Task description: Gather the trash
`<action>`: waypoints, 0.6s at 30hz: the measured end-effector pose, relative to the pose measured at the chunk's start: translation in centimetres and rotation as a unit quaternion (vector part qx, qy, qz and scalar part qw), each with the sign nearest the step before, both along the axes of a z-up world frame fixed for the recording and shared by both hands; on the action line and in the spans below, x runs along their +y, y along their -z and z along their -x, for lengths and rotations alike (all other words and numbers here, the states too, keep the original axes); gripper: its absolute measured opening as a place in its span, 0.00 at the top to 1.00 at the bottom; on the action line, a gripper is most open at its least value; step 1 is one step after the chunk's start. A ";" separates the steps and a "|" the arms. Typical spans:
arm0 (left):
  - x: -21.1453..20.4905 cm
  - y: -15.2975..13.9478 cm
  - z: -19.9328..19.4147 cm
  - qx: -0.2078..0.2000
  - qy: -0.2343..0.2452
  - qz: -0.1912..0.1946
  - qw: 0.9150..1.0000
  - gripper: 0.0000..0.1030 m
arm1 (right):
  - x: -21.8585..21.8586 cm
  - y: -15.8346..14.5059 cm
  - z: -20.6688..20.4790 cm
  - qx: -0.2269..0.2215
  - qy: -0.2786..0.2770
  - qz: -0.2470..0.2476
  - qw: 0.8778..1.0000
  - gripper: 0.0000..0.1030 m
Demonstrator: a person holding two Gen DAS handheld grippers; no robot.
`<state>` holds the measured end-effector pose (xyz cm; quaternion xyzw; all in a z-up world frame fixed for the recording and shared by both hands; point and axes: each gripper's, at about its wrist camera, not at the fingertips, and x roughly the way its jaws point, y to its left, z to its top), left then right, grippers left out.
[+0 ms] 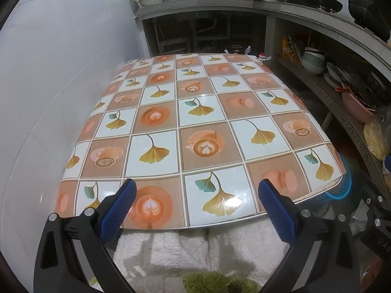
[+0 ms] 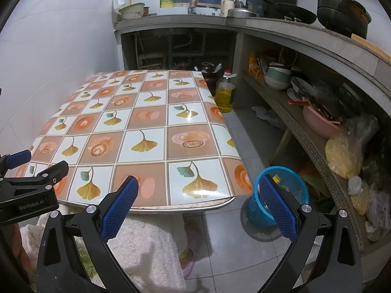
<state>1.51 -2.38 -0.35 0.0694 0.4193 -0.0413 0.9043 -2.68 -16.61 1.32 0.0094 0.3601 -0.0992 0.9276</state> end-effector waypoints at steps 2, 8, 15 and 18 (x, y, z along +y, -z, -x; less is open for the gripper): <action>0.0 0.0 0.0 -0.001 0.001 0.000 1.000 0.05 | 0.0 0.0 0.0 0.001 0.000 0.000 1.000 0.07; 0.0 0.0 -0.1 0.001 0.001 0.000 1.000 0.05 | 0.0 0.0 0.0 0.000 0.000 0.000 1.000 0.07; -0.1 0.0 -0.1 0.000 0.002 0.000 1.000 0.05 | -0.2 0.0 0.0 0.001 0.001 -0.001 1.000 0.07; -0.1 0.1 -0.2 0.000 0.002 0.000 1.000 0.05 | -0.4 0.0 0.0 0.001 0.001 -0.002 1.000 0.08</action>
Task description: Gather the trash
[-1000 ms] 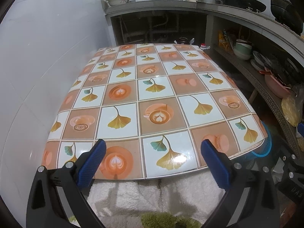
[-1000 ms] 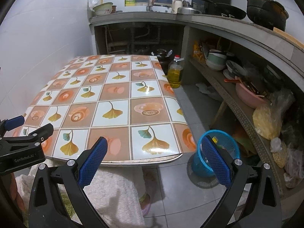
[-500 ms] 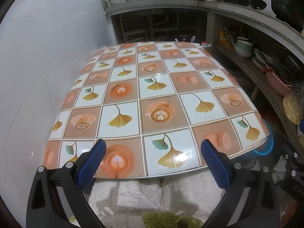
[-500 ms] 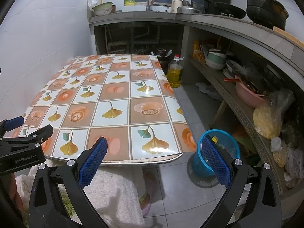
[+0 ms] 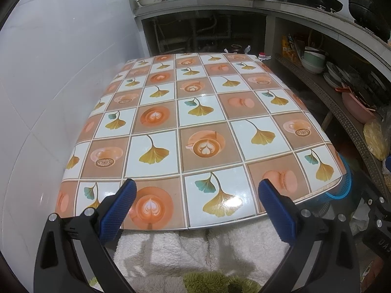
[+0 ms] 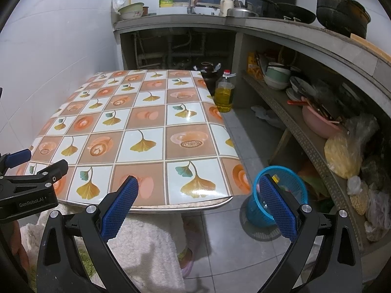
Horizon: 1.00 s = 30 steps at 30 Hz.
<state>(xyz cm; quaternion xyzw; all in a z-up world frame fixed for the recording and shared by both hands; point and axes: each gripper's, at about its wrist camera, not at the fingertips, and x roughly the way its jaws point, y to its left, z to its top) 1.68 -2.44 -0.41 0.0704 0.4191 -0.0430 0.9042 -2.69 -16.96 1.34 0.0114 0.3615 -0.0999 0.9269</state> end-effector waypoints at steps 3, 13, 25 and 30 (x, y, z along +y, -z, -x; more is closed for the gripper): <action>0.0 0.0 0.0 0.000 0.000 0.000 1.000 0.05 | -0.1 0.0 0.0 0.000 -0.001 0.000 1.000 0.08; 0.0 0.2 -0.3 0.003 0.001 -0.002 1.000 0.05 | -0.1 0.0 0.0 0.001 -0.001 0.000 1.000 0.07; 0.0 0.3 -0.4 0.005 0.003 -0.003 1.000 0.05 | -0.1 0.1 0.3 0.002 -0.002 -0.002 1.000 0.08; -0.1 0.3 -0.4 0.006 0.002 -0.003 1.000 0.05 | -0.1 0.1 0.3 0.002 -0.001 -0.001 1.000 0.07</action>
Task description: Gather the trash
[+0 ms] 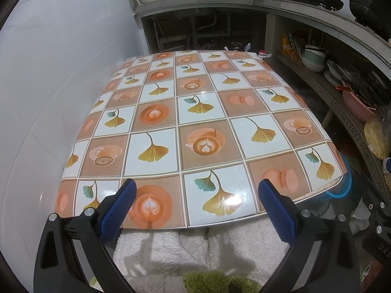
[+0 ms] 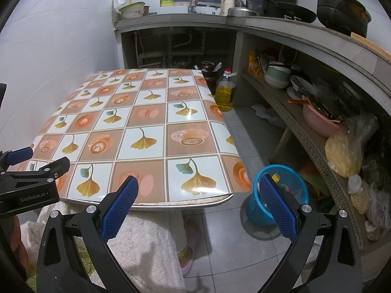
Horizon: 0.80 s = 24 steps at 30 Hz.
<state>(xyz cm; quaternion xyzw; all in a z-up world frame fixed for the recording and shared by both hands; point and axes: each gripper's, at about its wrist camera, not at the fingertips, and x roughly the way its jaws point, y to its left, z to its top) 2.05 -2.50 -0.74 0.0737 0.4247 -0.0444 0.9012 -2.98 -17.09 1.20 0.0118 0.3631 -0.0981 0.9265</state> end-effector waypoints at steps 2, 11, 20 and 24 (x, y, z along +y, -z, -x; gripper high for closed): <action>0.0 0.0 0.0 0.000 0.000 0.000 1.000 0.05 | 0.0 0.0 0.0 0.000 0.000 0.000 1.000 0.07; -0.1 0.1 0.0 0.001 0.000 0.000 1.000 0.05 | 0.1 0.0 0.0 0.001 0.001 0.000 1.000 0.07; -0.1 0.1 0.0 0.001 0.000 0.000 1.000 0.05 | 0.1 0.0 0.1 0.001 -0.001 0.000 1.000 0.07; -0.1 0.1 0.1 0.001 0.000 0.000 1.000 0.05 | 0.2 0.0 0.1 0.001 -0.001 0.000 1.000 0.08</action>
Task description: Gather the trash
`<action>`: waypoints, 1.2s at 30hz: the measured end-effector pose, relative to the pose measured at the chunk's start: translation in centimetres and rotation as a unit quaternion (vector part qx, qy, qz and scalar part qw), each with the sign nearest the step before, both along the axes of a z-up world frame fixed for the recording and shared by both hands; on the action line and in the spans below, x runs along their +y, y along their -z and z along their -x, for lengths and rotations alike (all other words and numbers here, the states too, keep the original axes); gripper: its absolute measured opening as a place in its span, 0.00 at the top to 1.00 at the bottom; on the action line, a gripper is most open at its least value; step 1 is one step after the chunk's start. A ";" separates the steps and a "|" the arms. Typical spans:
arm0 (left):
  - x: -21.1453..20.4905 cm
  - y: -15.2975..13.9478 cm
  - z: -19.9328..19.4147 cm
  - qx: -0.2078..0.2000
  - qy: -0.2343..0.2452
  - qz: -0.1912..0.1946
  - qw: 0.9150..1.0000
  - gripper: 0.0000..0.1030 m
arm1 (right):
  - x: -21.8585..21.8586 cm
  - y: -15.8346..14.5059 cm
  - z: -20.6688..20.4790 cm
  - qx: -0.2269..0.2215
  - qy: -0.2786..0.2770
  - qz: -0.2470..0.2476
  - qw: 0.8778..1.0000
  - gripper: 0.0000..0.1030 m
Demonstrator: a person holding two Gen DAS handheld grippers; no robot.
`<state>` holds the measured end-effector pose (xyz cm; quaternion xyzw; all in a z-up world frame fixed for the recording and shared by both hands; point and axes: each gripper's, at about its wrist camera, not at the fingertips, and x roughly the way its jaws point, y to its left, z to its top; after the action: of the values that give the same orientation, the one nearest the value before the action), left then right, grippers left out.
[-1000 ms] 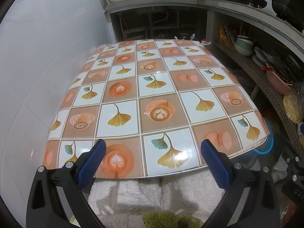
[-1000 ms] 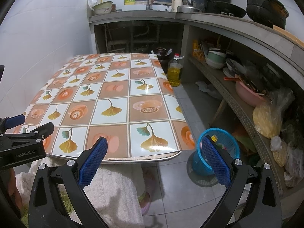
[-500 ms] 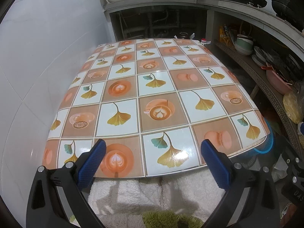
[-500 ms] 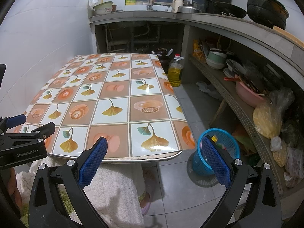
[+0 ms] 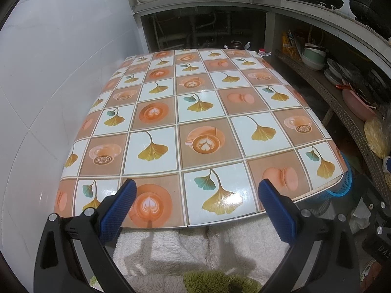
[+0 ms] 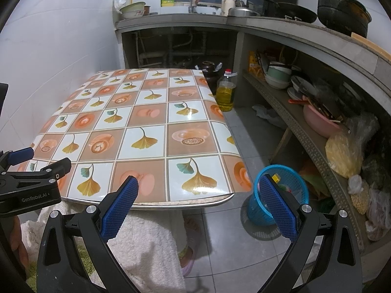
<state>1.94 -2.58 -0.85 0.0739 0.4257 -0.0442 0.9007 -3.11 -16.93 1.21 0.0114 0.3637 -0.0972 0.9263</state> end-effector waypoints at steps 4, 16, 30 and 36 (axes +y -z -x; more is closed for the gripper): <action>0.0 0.0 -0.1 0.000 0.000 0.000 1.000 0.05 | 0.0 0.0 0.0 0.000 0.000 0.000 1.000 0.08; 0.0 -0.1 -0.1 0.000 0.000 0.000 1.000 0.05 | 0.0 -0.1 0.1 0.000 -0.001 -0.001 1.000 0.08; 0.0 0.0 0.0 0.001 0.000 -0.001 1.000 0.05 | 0.1 0.0 0.1 0.000 0.000 -0.001 1.000 0.07; -0.1 0.1 0.0 0.002 0.001 0.000 1.000 0.05 | 0.1 0.0 0.1 0.000 0.000 -0.001 1.000 0.07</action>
<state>1.97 -2.63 -0.94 0.0747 0.4275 -0.0452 0.8998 -3.23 -16.87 1.24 0.0128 0.3635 -0.0967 0.9265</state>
